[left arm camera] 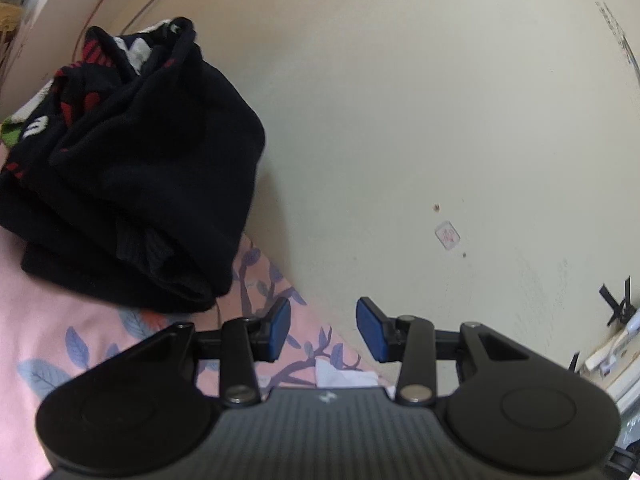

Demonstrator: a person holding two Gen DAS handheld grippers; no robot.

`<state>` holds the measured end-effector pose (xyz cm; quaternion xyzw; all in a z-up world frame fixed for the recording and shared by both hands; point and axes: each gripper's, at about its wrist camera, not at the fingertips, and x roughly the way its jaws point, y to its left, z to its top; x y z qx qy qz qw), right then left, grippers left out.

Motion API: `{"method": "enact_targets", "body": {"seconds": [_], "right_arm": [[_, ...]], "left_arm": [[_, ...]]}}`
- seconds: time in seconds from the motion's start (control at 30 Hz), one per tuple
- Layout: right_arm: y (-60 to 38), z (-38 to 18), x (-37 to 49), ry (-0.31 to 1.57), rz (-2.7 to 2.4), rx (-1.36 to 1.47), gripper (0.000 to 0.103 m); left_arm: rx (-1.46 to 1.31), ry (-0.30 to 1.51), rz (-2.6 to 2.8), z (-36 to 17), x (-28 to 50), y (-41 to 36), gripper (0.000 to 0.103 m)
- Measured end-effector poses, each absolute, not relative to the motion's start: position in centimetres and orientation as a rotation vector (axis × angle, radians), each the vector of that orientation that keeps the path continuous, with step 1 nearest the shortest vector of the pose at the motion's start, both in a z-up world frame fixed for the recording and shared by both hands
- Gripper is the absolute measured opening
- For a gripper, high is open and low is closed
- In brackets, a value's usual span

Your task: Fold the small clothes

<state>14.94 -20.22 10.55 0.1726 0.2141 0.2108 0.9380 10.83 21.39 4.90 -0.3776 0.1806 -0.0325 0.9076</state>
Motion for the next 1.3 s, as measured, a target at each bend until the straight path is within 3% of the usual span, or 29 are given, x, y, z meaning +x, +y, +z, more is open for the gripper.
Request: {"method": "enact_targets", "body": {"seconds": [0.07,0.17,0.3,0.43,0.63,0.7,0.77,1.03,1.3], "right_arm": [[-25.3,8.2,14.1,0.476,0.274,0.356,0.014],[-30.1,4.4,13.0,0.574,0.057,0.277,0.043],[-35.6,3.6,9.8,0.526,0.057,0.457,0.043],[-34.5,5.1,9.3,0.468,0.159,0.400,0.042],[-30.9,2.6,12.7,0.563,0.348,0.370,0.040],[-30.7,-0.2,14.1,0.670,0.304,0.329,0.039],[-31.8,-1.6,13.8,0.598,0.338,0.375,0.036],[-35.0,-1.5,11.9,0.597,0.228,0.377,0.032],[-40.1,3.1,12.2,0.498,0.165,0.492,0.038]], "left_arm": [[-0.711,0.411,-0.112,4.9,11.5,19.3,0.037],[-0.585,0.471,-0.224,4.7,12.3,15.2,0.037],[-0.423,0.571,-0.301,3.5,13.5,9.4,0.039],[-0.502,0.662,-0.425,3.4,15.2,5.5,0.036],[-0.265,0.751,-0.444,2.8,17.8,-2.1,0.003],[-0.106,0.808,-0.331,0.4,18.3,-3.3,0.003],[-0.052,0.713,-0.349,-0.7,17.1,-3.0,0.005],[-0.085,0.680,-0.246,1.8,13.7,2.5,0.007],[-0.281,0.634,-0.175,1.6,11.8,8.0,0.007]]}}
